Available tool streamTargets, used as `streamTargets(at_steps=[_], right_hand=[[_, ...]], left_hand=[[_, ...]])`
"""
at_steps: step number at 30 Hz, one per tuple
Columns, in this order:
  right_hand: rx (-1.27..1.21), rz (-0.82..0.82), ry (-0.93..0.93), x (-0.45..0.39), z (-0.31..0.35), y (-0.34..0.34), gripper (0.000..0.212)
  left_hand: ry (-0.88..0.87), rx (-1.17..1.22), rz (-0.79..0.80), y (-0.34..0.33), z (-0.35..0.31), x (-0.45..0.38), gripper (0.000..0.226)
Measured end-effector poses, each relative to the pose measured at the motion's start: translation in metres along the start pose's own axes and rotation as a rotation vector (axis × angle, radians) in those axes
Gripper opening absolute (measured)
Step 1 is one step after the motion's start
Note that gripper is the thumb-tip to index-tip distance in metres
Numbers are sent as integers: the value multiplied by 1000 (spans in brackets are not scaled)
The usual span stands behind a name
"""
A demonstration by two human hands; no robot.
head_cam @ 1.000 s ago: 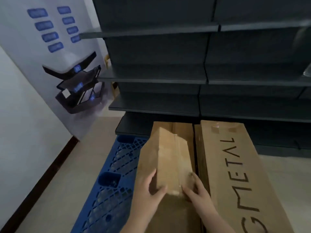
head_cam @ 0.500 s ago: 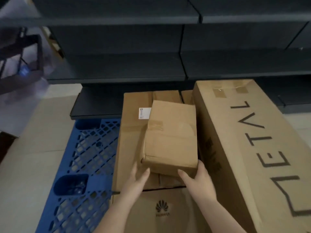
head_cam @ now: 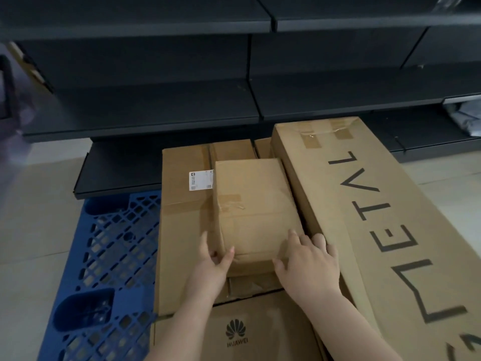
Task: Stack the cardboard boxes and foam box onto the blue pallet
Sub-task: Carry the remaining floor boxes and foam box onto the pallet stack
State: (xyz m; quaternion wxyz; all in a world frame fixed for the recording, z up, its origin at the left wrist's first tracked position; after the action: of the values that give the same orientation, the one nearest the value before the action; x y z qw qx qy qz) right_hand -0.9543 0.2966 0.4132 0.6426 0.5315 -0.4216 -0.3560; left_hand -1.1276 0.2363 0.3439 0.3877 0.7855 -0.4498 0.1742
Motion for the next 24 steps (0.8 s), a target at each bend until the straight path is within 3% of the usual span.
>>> streamTargets(at_steps=[5, 8, 14, 18, 24], right_hand=[[11, 63, -77, -4, -24, 11, 72], [-17, 114, 12, 12, -28, 23, 70], [-277, 133, -71, 92, -20, 81, 50], [-510, 153, -198, 165, -12, 113, 45], [-714, 119, -335, 250, -9, 141, 40]], left_hand=[[-39, -153, 33, -10, -15, 6, 66], [-22, -182, 70, 2, -19, 40, 59], [138, -231, 286, 44, 0, 150, 21], [210, -295, 334, 75, 20, 208, 17], [28, -410, 351, 72, 8, 272, 11]])
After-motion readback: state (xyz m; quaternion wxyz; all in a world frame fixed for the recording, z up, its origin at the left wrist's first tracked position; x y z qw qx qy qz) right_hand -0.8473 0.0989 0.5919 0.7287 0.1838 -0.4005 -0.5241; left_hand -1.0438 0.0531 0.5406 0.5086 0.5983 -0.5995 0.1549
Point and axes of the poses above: each hand's wrist, its own x-axis away from the middle knuckle, its own y-axis out of the back of the hand, z = x × y, the point moved 3 cm from there along -x, towards the middle knuckle, and after that the axes turned 9 degrees about y, right-handed, at the moved point
